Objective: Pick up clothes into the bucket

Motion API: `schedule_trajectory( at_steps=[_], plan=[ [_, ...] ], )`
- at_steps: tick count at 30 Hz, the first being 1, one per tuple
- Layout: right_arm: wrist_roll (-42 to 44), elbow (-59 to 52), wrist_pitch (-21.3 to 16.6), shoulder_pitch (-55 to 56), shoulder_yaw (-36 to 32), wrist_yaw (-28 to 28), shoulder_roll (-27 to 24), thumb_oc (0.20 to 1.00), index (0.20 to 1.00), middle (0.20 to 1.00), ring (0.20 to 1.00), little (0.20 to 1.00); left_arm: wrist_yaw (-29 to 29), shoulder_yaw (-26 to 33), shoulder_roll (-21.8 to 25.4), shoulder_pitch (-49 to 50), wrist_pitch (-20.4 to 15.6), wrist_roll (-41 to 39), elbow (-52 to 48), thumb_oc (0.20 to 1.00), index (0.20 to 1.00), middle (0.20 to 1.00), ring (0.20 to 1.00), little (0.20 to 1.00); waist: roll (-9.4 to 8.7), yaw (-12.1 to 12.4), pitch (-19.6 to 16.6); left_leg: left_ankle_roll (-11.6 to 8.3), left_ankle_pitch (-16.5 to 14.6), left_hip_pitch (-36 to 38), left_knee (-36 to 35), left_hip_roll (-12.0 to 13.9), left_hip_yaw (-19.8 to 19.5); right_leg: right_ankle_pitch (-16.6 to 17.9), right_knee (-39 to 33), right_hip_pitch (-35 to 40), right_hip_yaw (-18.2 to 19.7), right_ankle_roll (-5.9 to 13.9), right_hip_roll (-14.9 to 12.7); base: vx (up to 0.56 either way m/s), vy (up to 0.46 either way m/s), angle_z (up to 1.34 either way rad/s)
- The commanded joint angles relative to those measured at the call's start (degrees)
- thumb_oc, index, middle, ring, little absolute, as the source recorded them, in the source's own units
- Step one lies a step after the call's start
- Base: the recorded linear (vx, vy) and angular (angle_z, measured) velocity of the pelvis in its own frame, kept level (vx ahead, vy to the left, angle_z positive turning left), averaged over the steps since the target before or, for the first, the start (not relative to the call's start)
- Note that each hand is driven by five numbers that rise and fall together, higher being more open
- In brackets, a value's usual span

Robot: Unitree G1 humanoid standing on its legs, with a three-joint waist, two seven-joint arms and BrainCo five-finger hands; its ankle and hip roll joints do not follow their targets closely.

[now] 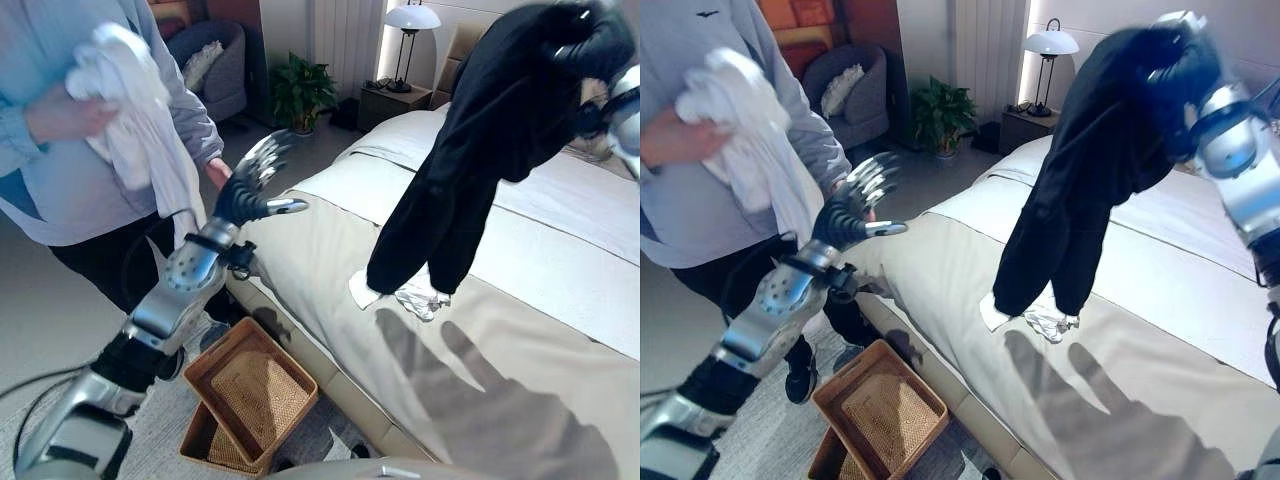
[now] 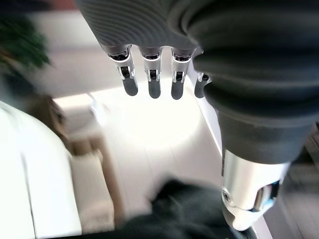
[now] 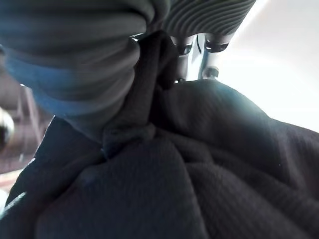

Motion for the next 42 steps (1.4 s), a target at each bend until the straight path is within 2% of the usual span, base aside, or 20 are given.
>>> schedule_trajectory(
  at_steps=[1, 9, 18, 22, 24, 28, 32, 33, 34, 38, 42],
  plan=[
    [4.4, -2.6, -1.9, -3.1, 0.2, 1.2, -4.0, 0.200, 0.200, 0.200, 0.200, 0.200, -0.4, -4.3, 2.8, -7.9, -2.5, -1.7, 1.4, 1.000, 1.000, 1.000, 1.000, 1.000, -2.69, 1.1, -3.5, -2.32, -5.0, 1.2, 3.5, 1.9, -1.0, -3.6, 5.2, 0.9, -0.4, 5.86, -5.2, 0.00, 0.000, 0.00],
    [7.9, -10.0, -2.6, 5.0, -4.1, 3.5, -2.1, 0.200, 0.200, 0.200, 0.200, 0.200, -0.7, -11.7, 0.4, -15.9, -1.2, -1.5, 6.9, 1.000, 1.000, 1.000, 1.000, 1.000, -2.11, 1.3, -2.8, -2.29, -4.7, 1.6, 3.5, 1.7, -1.6, -3.4, 5.0, 1.8, -1.0, 6.02, -5.5, 0.00, 0.000, 0.00],
    [10.2, -18.0, -3.9, 8.0, -7.0, 3.6, 1.4, 0.200, 0.200, 0.200, 0.200, 0.200, -1.6, -16.0, -2.0, -18.5, 0.2, -2.3, 9.1, 1.000, 1.000, 1.000, 1.000, 1.000, -1.74, 1.1, -2.0, -2.19, -4.5, 1.8, 3.4, 1.7, -1.7, -3.1, 4.9, 1.9, -1.1, 6.11, -5.7, 0.00, 0.000, 0.00],
    [10.7, -22.2, -4.6, 9.8, -9.7, 3.3, 2.8, 0.200, 0.200, 0.200, 0.200, 0.200, -0.6, -15.7, -4.9, -18.5, 0.8, 0.8, 11.7, 1.000, 1.000, 1.000, 1.000, 1.000, -1.74, 1.0, -1.7, -2.09, -4.5, 1.8, 3.5, 1.7, -1.9, -3.1, 5.0, 1.9, -1.2, 6.11, -5.7, 0.00, 0.000, 0.00],
    [10.6, -26.1, -5.5, 10.9, -11.8, 3.0, 4.5, 0.200, 0.200, 0.200, 0.200, 0.200, 0.3, -15.0, -7.9, -18.9, 1.1, 2.6, 13.8, 1.000, 1.000, 1.000, 1.000, 1.000, -1.66, 0.7, -1.3, -1.92, -4.5, 1.7, 3.6, 1.6, -1.9, -3.2, 5.1, 1.7, -1.1, 6.08, -5.7, 0.00, 0.000, 0.00],
    [10.3, -29.8, -5.8, 11.9, -13.1, 3.2, 5.8, 0.200, 0.200, 0.200, 0.200, 0.200, -0.4, -16.0, -10.9, -19.8, 1.4, 0.2, 14.8, 1.000, 1.000, 1.000, 1.000, 1.000, -1.53, 0.5, -1.0, -1.81, -4.6, 1.5, 3.8, 1.5, -1.9, -3.1, 5.2, 1.6, -1.0, 6.06, -5.7, 0.00, 0.000, 0.00],
    [11.7, -32.3, -6.4, 11.4, -12.3, 3.7, 5.7, 0.200, 0.200, 0.200, 0.200, 0.200, -5.6, -21.0, -9.1, -23.0, 2.3, -13.2, 11.6, 1.000, 1.000, 1.000, 1.000, 1.000, -1.29, 0.1, -0.9, -1.95, -4.4, 1.1, 3.8, 1.5, -1.8, -2.9, 5.0, 1.4, -1.0, 6.17, -5.7, 0.00, 0.000, 0.00],
    [11.7, -32.3, -6.4, 11.4, -12.4, 3.7, 5.7, 0.200, 0.200, 0.200, 0.200, 0.200, -5.7, -21.1, -9.0, -23.1, 2.3, -13.3, 11.6, 1.000, 1.000, 1.000, 1.000, 1.000, -1.33, 0.1, -0.9, -1.96, -4.4, 1.1, 3.8, 1.6, -1.8, -2.9, 5.0, 1.4, -1.0, 6.17, -5.7, 0.00, 0.000, 0.00],
    [12.7, -33.3, -6.9, 11.0, -11.4, 4.3, 5.4, 0.200, 0.200, 0.200, 0.200, 0.200, -9.3, -24.7, -7.4, -24.8, 4.4, -21.0, 9.5, 1.000, 1.000, 1.000, 1.000, 1.000, -1.16, -0.3, -0.9, -2.19, -4.2, 0.9, 3.6, 1.6, -1.6, -2.7, 4.7, 1.3, -1.0, 6.22, -5.6, 0.00, 0.000, 0.00],
    [14.0, -35.5, -7.3, 11.5, -10.8, 5.0, 5.1, 0.200, 0.200, 0.200, 0.200, 0.200, -8.9, -26.9, -4.0, -26.5, 4.4, -20.3, 7.2, 1.000, 1.000, 1.000, 1.000, 1.000, -1.36, -0.2, -0.8, -2.46, -3.7, 0.5, 3.3, 1.9, -1.5, -2.3, 4.3, 0.9, -1.6, 6.33, -5.5, 0.00, 0.000, 0.00],
    [16.6, -37.8, -7.6, 13.3, -12.0, 5.7, 6.1, 0.200, 0.200, 0.200, 0.200, 0.200, -6.4, -25.2, -4.5, -25.7, 3.9, -14.6, 8.5, 1.000, 1.000, 1.000, 1.000, 1.000, -1.47, 0.1, -0.3, -2.18, -3.6, 0.2, 3.3, 1.6, -1.7, -2.0, 4.3, 0.5, -1.4, 6.38, -5.7, -0.01, 0.001, 0.01]
  ],
)
